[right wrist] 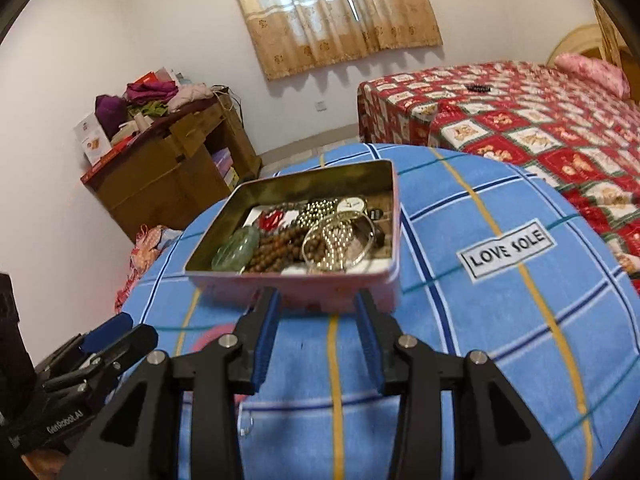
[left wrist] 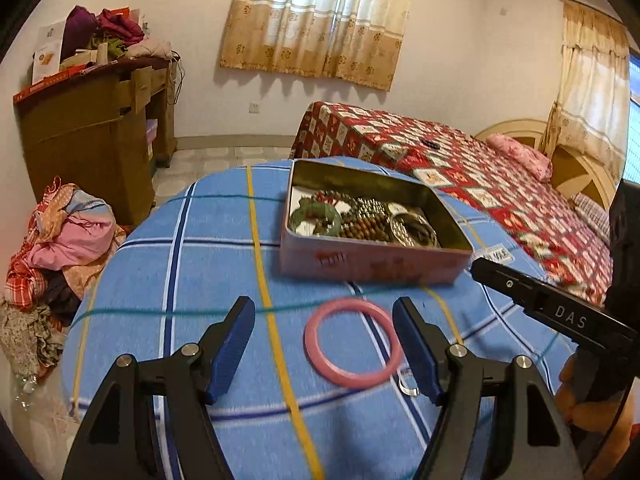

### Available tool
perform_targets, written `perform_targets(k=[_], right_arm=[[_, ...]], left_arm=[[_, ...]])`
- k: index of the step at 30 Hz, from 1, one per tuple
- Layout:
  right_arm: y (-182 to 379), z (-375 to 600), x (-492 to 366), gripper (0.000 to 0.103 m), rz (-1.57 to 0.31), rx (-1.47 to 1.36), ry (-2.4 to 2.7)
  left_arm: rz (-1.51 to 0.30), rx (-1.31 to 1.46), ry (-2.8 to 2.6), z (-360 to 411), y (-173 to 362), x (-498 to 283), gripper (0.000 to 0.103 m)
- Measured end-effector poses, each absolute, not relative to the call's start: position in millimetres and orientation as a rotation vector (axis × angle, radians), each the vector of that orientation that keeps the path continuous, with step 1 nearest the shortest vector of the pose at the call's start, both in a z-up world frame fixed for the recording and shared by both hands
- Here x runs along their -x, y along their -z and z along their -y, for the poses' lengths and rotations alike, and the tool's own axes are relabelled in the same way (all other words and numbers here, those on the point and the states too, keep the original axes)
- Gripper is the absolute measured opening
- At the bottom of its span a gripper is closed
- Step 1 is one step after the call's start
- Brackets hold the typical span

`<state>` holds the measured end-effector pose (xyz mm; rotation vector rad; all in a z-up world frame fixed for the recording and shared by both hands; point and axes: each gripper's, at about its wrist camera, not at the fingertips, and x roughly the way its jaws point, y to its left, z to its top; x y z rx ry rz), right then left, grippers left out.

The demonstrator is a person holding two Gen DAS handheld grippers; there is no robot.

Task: Organize jewelry
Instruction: 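Move the right tool to the small silver ring and grasp it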

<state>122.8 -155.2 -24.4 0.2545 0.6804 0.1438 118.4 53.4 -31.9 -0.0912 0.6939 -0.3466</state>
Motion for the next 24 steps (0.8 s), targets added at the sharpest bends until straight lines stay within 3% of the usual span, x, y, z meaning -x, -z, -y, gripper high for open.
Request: perform_targets(k=[13,24], right_arm=[[46,152,-77,0.043,-0.749,-0.245,-0.178],[63,113,-90,0.042,-0.85,-0.114,-0.267]], left_arm=[[-0.765,0.096,0.288,-58,44,-86,0.072],[-0.769,0.107,0.261,-73,45,-80,0.072]])
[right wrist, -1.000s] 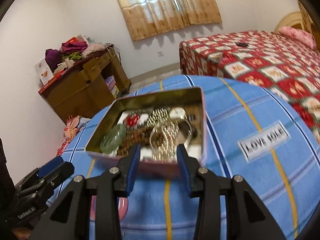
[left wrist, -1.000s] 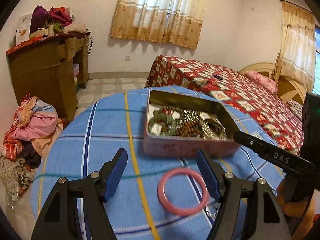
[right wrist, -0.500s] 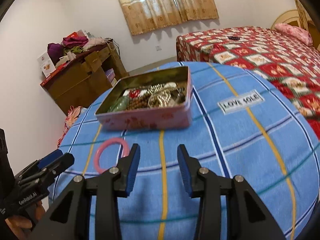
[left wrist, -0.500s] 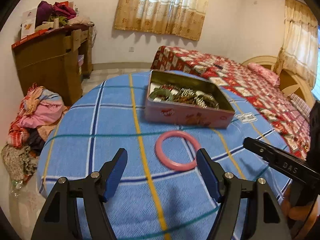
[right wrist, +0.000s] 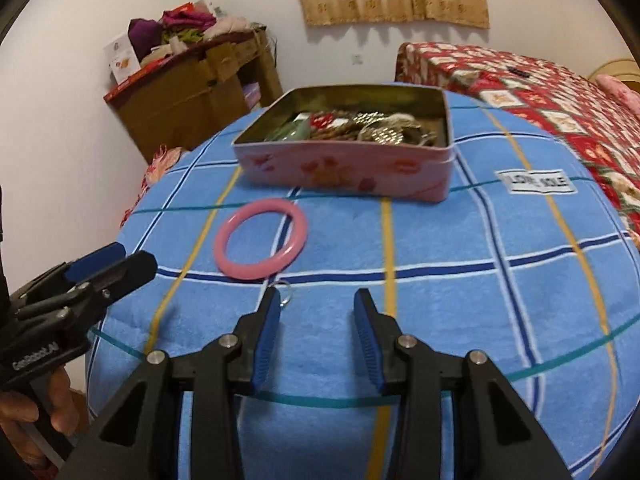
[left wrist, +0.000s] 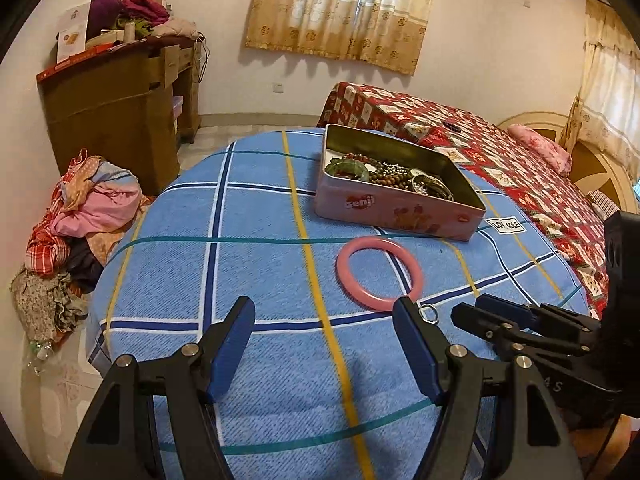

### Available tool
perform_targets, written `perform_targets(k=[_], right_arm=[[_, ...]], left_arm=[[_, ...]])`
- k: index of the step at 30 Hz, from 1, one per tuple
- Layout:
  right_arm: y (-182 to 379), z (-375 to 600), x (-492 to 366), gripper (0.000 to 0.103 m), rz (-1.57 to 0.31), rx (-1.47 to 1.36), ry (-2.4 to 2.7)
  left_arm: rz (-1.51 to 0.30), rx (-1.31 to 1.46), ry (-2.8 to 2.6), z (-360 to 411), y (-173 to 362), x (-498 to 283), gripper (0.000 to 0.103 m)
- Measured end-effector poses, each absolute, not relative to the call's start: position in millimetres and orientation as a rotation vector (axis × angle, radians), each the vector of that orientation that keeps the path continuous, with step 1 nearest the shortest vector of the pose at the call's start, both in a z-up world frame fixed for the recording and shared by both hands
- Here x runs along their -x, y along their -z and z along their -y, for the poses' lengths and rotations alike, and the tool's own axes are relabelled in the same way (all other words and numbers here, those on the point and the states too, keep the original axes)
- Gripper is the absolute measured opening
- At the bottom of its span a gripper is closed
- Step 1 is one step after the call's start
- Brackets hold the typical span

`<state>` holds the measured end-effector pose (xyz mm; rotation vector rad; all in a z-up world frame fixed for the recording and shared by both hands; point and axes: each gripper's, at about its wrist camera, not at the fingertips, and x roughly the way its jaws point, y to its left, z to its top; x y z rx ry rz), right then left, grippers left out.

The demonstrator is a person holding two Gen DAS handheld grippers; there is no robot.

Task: Organize jewelry
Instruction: 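Move the right tool to the small silver ring and grasp it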

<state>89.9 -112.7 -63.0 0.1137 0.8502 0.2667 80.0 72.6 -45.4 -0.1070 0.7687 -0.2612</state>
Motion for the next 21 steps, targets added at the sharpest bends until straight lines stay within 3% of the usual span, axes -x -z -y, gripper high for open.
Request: perform_targets(k=[21], right_arm=[[69,77,-98,0.041,-0.892,-0.002,-0.294]], left_arm=[[-0.825,0.08,0.165,-81,56,-84,0.072]])
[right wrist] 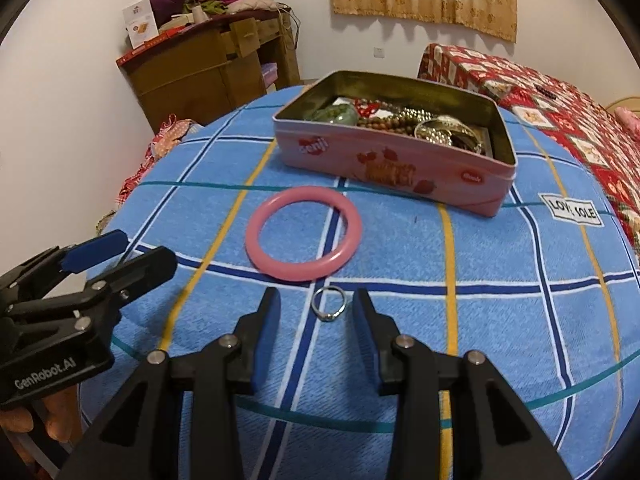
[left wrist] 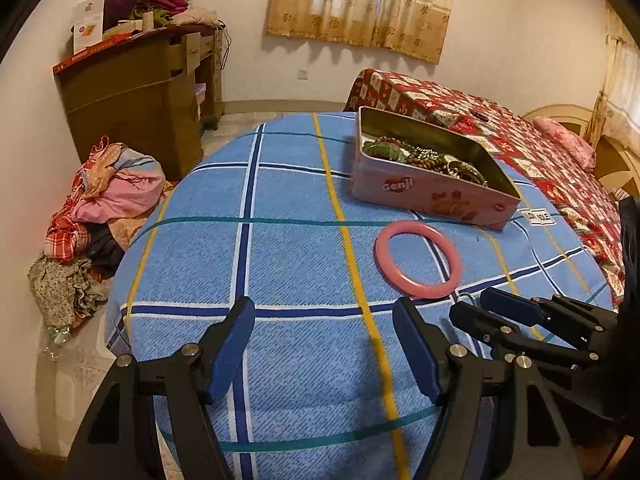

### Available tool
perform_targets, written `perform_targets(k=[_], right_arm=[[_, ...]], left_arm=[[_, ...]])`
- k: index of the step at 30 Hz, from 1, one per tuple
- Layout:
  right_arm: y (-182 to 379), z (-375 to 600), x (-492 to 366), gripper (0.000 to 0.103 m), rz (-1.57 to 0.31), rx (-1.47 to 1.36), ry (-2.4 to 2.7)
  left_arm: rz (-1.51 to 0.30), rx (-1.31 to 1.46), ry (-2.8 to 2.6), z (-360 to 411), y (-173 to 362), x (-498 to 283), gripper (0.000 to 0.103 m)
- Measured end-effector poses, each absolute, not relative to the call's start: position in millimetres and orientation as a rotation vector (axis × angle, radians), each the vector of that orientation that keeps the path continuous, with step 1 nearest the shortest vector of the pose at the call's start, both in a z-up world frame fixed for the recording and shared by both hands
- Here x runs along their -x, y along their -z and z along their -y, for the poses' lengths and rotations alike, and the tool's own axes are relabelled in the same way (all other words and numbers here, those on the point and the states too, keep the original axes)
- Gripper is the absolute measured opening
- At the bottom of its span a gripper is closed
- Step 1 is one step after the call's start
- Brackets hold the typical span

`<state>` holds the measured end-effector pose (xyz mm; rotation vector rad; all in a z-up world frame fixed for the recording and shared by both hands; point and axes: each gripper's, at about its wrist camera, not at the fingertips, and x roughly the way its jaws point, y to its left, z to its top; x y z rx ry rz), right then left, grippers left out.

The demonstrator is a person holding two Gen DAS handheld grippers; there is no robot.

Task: Organize jewelry
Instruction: 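Move the right tool to the small silver ring and grasp it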

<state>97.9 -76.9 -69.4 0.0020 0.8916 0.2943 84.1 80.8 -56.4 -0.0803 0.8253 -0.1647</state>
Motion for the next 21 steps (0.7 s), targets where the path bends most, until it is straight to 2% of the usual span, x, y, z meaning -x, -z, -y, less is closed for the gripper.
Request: perform_targets(k=[6,9,16,17,18,21], right_arm=[[71,72,-100,0.039,-0.905,0.035,-0.278],[71,68,-99,0.023,-0.904,0.089,-0.253],[72,74,-100,0.02,-0.904,0.077,-0.259],[70,79,-100,0.011,-0.899,0.049,-0.261],[69,86,-100,0.009,-0.895,0.011,-0.269],[68,104,-101,0.009,-0.882,-0.074,-0.264]], left_arm=[[-0.834,0.069,0.14,-80,57,-84,0.072],[-0.839,0.064,0.138,-80,57,-84,0.072],[-0.843,0.073,0.146,-79,58,-84,0.072],[-0.842,0.075,0.148,-79,58,-84,0.072],[-0.84,0.078,0.154,-79,57,-84,0.072],[-0.843,0.077,0.164,-76,58,-85,0.072]])
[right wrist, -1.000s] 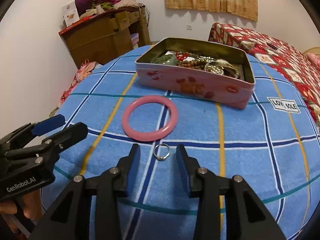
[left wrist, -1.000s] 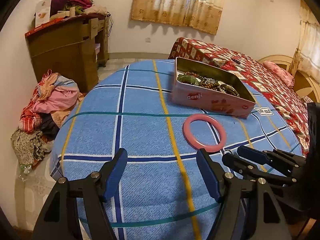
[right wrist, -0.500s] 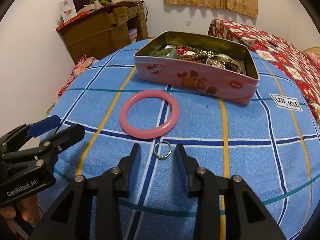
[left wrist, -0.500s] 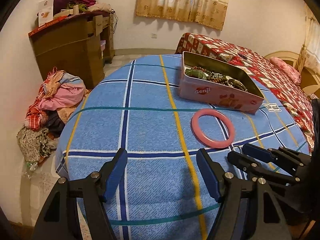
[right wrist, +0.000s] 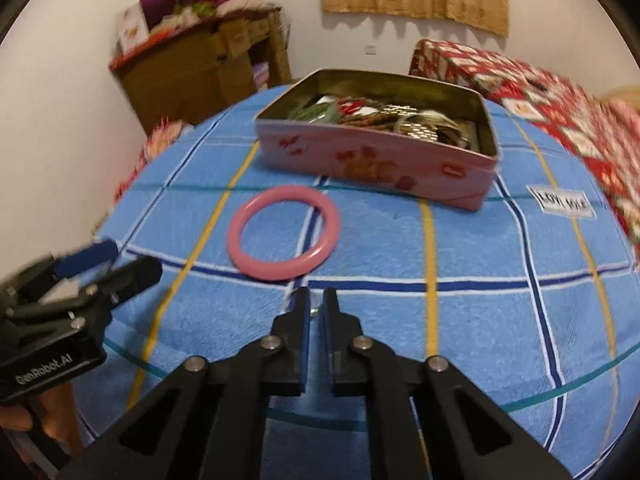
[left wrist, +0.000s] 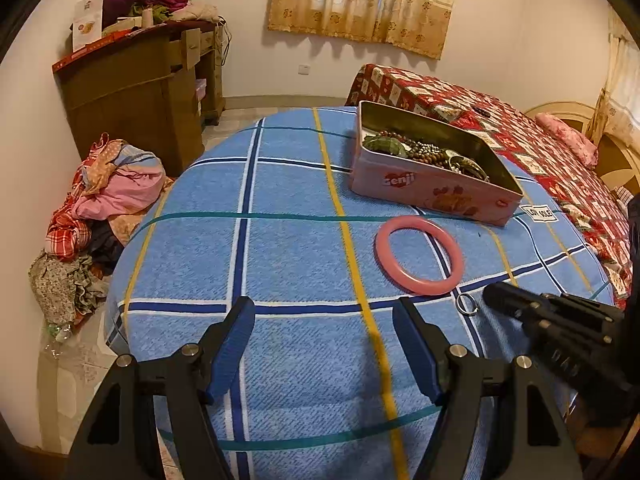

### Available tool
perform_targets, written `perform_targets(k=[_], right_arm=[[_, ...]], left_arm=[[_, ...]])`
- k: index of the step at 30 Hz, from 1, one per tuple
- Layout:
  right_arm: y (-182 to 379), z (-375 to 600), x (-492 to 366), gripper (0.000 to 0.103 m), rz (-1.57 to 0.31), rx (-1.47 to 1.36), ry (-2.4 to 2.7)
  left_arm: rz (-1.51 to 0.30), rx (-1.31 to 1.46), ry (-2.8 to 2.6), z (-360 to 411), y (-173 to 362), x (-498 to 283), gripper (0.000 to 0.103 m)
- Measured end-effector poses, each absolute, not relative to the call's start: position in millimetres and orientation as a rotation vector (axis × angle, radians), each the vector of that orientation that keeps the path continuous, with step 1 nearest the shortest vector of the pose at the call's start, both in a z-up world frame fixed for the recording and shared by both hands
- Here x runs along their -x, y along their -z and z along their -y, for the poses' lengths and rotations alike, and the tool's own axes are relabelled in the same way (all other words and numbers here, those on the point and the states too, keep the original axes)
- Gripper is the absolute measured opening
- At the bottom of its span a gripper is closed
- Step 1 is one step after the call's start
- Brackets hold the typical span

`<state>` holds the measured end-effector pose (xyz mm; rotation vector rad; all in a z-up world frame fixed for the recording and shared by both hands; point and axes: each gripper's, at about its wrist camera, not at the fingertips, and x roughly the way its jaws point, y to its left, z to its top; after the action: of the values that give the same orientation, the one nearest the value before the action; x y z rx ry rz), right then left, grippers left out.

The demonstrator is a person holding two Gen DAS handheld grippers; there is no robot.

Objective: Organize jewelry

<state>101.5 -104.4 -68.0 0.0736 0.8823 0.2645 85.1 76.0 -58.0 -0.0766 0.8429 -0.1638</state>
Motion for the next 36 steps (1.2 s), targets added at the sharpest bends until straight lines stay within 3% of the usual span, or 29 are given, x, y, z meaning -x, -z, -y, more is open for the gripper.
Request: perform_targets(k=[7,19,25,28,31,34,36], right_arm=[[65,133,-102,0.009,-0.865,-0.211,-0.269],[71,84,-105,0.019,-0.908,-0.015,-0.369],[73,77,-108,0.042,-0.914,0.026,-0.384],[74,68,-105,0.041,-0.909,0.095,-0.356],[75,66,-105,0.021,-0.902,0.173,-0.302],[75,77,-108,0.02,-0.912,0.125,-0.319],[73,89,-109,0.011,-0.907,0.062,-0.327]], left_arm=[[-0.852,0.069,0.191,-66,60,-86,0.072],[-0.843,0.072,0.17,-72,57,-87,0.072],[-0.844,0.093,0.173,-76,58,-88,0.072],[-0.843,0.096,0.174,-77,58,-88,0.072],[-0.842,0.107,0.179,-78,58,-89,0.072],[-0.836,0.108,0.191,-79,56,-88,0.072],[-0.833,0.106,0.201,-78,55,-88,0.072]])
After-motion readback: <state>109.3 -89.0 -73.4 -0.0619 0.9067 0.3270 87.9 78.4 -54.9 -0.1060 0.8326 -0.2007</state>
